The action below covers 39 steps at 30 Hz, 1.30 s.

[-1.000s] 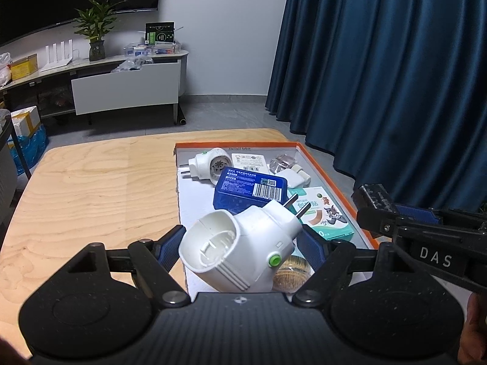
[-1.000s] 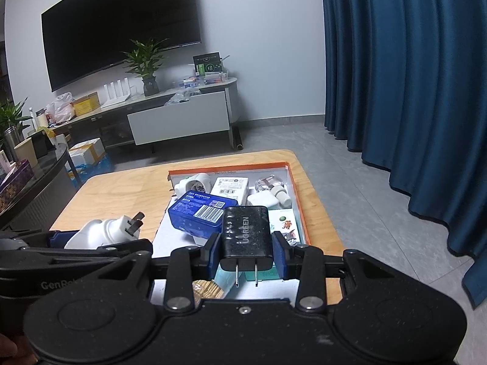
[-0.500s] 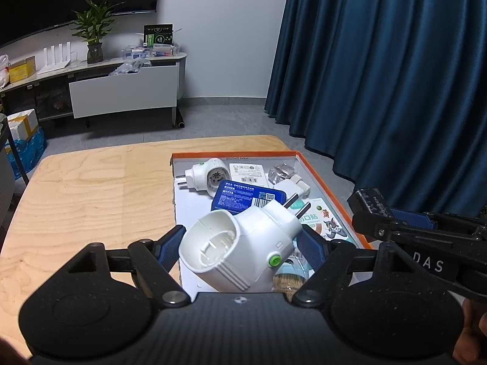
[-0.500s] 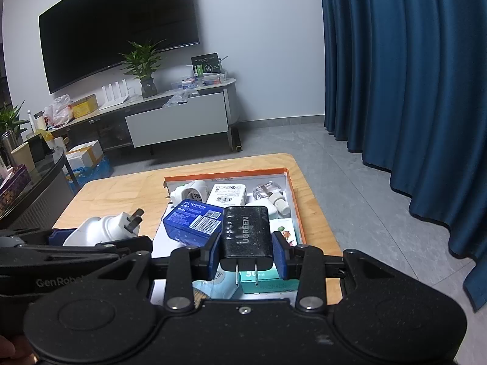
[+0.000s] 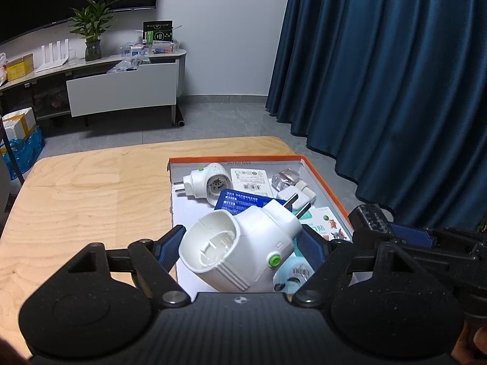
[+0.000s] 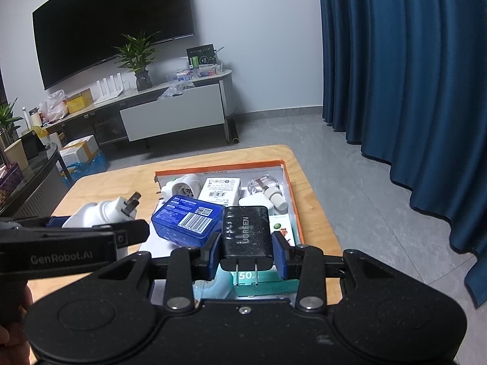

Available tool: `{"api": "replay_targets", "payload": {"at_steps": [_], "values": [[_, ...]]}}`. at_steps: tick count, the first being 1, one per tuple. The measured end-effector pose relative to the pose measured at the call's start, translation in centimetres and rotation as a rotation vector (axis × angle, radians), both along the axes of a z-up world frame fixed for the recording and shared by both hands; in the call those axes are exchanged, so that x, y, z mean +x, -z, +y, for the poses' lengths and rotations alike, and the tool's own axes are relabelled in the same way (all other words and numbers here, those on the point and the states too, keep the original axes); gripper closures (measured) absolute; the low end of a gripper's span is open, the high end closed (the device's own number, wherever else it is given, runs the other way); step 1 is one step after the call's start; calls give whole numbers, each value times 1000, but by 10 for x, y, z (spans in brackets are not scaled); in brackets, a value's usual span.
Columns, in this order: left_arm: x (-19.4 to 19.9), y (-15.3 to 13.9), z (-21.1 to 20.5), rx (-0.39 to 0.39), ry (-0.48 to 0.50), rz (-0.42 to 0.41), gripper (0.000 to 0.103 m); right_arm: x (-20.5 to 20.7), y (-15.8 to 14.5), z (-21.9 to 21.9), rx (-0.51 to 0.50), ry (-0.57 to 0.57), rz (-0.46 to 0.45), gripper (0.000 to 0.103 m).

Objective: Organize rigid objects
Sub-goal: 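Open right gripper to drop black charger in box while left gripper releases white adapter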

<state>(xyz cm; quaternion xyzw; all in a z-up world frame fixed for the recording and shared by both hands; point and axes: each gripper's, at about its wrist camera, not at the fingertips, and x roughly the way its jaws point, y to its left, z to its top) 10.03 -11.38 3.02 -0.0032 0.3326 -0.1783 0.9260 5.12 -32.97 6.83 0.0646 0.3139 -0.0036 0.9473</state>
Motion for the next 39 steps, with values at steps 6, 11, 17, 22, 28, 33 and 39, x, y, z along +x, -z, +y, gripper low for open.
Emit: {"api": "replay_targets", "payload": {"at_steps": [6,11,17,22,28,33,39], "values": [[15,1,-4,-2,6,3,22,12,7,-1,-2,-1,16,59],[28,1,-9,-2,17,3,22,18,12,-1,1,-7,23,59],[43,2,-18,-3,33,3,22,27,16,-3,14,-6,24,59],[57,3,-26,-11,50,15,23,30,18,-6,41,-28,10,54],[73,5,-40,-7,70,24,23,19,17,-15,42,-4,-10,51],[90,14,-55,-12,98,56,22,11,14,-23,57,11,-26,48],[96,15,-58,-42,103,62,14,5,11,-25,54,8,-35,48]]}}
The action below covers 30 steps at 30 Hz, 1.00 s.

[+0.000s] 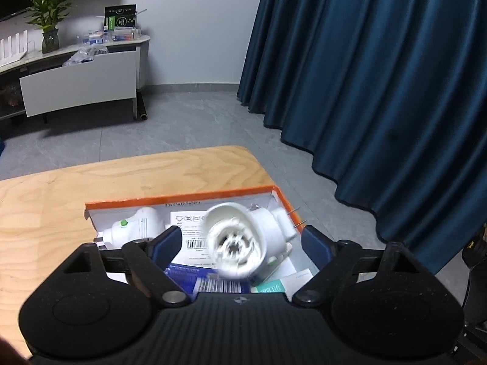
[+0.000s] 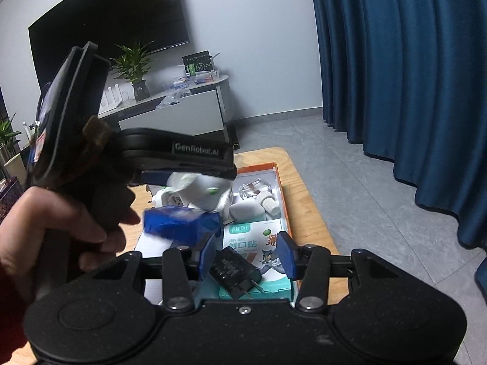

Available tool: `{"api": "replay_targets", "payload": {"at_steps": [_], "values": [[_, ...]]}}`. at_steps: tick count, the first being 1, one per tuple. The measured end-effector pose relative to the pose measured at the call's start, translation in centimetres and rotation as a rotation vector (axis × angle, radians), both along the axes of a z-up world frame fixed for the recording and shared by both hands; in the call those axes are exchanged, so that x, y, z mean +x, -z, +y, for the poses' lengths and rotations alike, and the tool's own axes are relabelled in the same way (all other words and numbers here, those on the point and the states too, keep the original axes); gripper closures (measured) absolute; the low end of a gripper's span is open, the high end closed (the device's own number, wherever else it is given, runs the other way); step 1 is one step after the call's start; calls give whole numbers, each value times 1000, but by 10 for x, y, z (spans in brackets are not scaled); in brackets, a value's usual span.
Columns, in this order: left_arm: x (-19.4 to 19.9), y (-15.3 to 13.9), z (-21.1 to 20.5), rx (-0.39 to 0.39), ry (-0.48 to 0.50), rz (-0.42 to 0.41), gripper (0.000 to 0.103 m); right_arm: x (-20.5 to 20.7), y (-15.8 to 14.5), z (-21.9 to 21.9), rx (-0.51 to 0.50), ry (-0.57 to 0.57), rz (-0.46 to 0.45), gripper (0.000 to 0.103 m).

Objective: Organize rigid objects
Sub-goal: 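Open right gripper to drop black charger in box while left gripper releases white adapter, then withdraw both open grippers up from the orange-rimmed box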

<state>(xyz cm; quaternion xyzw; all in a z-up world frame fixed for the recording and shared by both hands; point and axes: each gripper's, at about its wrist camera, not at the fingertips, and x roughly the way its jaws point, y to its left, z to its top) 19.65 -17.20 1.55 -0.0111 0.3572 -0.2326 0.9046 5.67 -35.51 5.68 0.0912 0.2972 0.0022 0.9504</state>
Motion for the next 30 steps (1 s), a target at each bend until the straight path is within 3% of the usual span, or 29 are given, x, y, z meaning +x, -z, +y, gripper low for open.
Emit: {"api": "replay_targets", "payload": {"at_steps": [6,17,21,30], "values": [[-20,-15,13,0,-17,-32,10,-6,-3,3,6,-7,-10,48],[-82,-28,45,31,-86,-41,5,-35,-11,7,-14,-7,-19,33],[-103,-25,53,69,-106,-45,3,-46,-13,10,-28,-22,-15,32],[-132,-6,67,102,-171,30,0,-62,-11,17,-52,-43,6,25]]}}
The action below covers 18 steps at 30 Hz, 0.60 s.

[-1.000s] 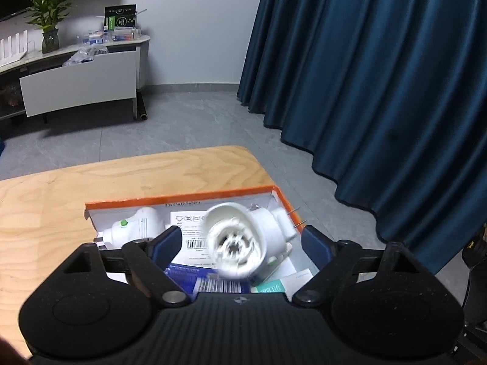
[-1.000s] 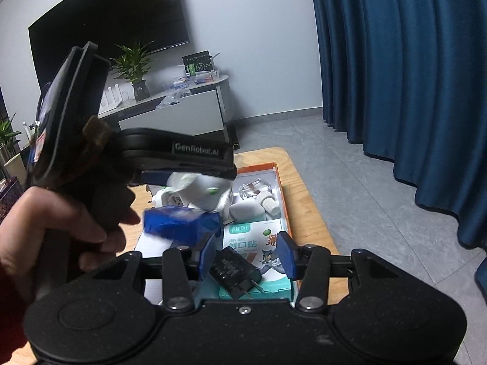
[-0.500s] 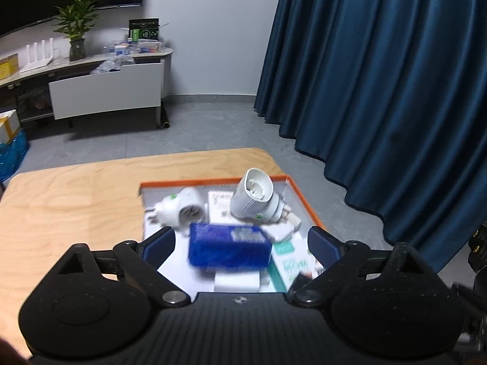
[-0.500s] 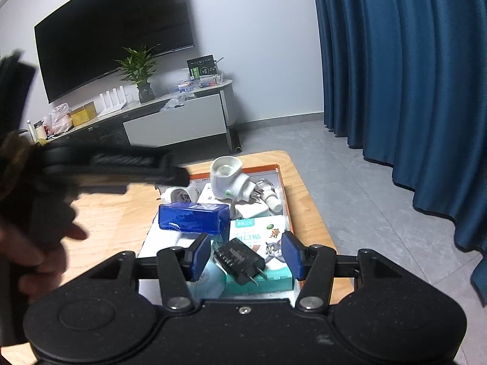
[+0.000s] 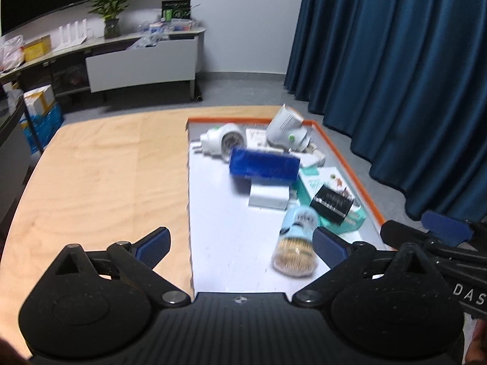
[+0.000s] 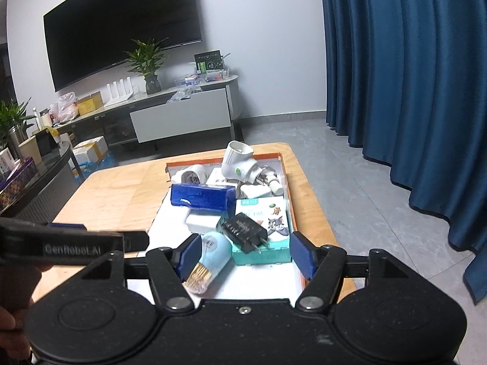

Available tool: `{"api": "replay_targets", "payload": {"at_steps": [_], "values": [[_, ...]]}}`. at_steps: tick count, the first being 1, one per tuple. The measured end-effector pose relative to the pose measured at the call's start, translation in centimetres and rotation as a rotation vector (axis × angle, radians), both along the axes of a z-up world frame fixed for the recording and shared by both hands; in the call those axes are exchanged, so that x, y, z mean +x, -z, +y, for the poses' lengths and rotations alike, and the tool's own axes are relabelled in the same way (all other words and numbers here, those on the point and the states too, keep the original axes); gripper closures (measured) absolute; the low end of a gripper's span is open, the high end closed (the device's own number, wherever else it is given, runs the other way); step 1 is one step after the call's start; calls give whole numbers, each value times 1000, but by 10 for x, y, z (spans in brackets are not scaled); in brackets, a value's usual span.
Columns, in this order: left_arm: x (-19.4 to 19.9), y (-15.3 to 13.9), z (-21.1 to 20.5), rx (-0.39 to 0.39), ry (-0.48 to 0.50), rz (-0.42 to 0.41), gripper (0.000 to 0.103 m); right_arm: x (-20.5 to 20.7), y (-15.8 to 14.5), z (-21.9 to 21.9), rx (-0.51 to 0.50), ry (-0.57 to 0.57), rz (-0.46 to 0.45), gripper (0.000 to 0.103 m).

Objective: Organize rigid objects
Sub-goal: 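Withdraw both open grippers up from the orange-rimmed box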

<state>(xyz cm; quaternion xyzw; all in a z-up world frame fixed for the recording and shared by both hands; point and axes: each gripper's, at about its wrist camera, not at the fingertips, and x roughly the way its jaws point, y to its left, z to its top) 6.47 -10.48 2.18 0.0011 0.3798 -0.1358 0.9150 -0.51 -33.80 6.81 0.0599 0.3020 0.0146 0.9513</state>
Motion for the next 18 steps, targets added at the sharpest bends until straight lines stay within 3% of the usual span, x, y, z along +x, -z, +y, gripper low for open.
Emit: {"api": "replay_targets", "payload": {"at_steps": [18], "values": [[-18,9,4,23,-45,7,0,-7,1,9,-22,-6,13,25]]}}
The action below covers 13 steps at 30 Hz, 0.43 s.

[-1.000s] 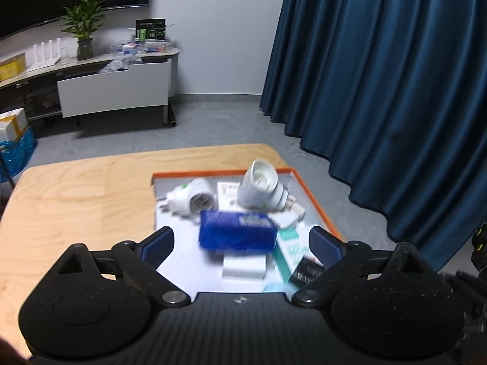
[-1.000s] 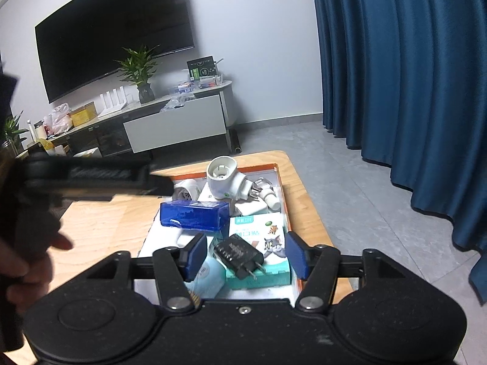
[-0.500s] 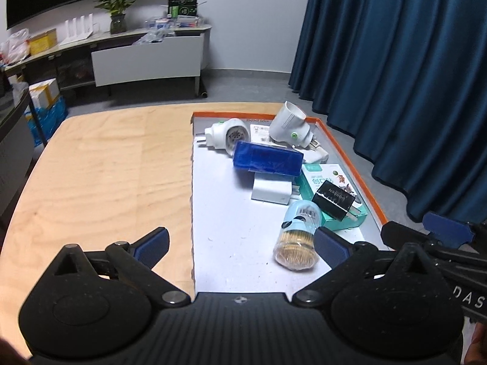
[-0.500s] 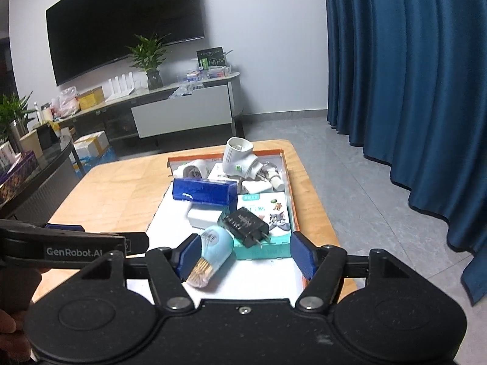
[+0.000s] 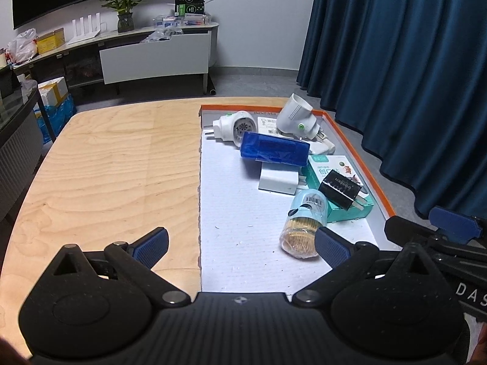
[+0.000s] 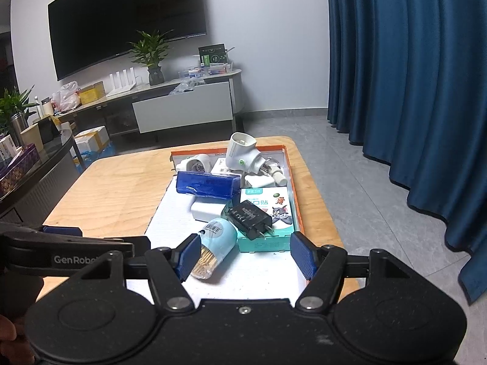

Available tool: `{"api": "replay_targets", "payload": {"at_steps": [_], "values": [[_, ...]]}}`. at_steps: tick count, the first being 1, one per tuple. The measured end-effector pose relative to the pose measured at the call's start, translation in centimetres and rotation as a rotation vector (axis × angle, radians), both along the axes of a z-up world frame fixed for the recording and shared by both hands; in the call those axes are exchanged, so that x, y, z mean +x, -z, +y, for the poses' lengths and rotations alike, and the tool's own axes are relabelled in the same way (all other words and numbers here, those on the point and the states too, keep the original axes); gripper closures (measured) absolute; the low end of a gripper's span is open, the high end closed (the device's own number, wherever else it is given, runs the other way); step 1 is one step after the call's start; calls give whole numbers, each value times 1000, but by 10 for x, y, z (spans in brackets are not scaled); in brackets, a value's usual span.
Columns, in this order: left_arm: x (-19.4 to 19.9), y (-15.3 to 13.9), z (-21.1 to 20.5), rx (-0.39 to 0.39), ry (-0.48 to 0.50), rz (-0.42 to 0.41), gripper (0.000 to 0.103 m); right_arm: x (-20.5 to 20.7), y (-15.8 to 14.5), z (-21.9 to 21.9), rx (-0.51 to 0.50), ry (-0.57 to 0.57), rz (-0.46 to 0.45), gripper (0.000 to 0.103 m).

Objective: Organize rigid objects
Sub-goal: 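Withdraw both open grippers up from the orange-rimmed box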

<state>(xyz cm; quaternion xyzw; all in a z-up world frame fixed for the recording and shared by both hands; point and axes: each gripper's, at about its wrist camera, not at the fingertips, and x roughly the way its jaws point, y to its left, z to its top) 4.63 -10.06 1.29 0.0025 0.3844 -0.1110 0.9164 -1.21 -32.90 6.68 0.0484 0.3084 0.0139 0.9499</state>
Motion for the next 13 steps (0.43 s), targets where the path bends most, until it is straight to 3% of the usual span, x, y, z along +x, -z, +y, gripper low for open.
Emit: {"api": "replay_targets", "payload": {"at_steps": [13], "values": [[3,3,4,3,-20,-5,0,6,5,4,-7,-5,21,25]]}}
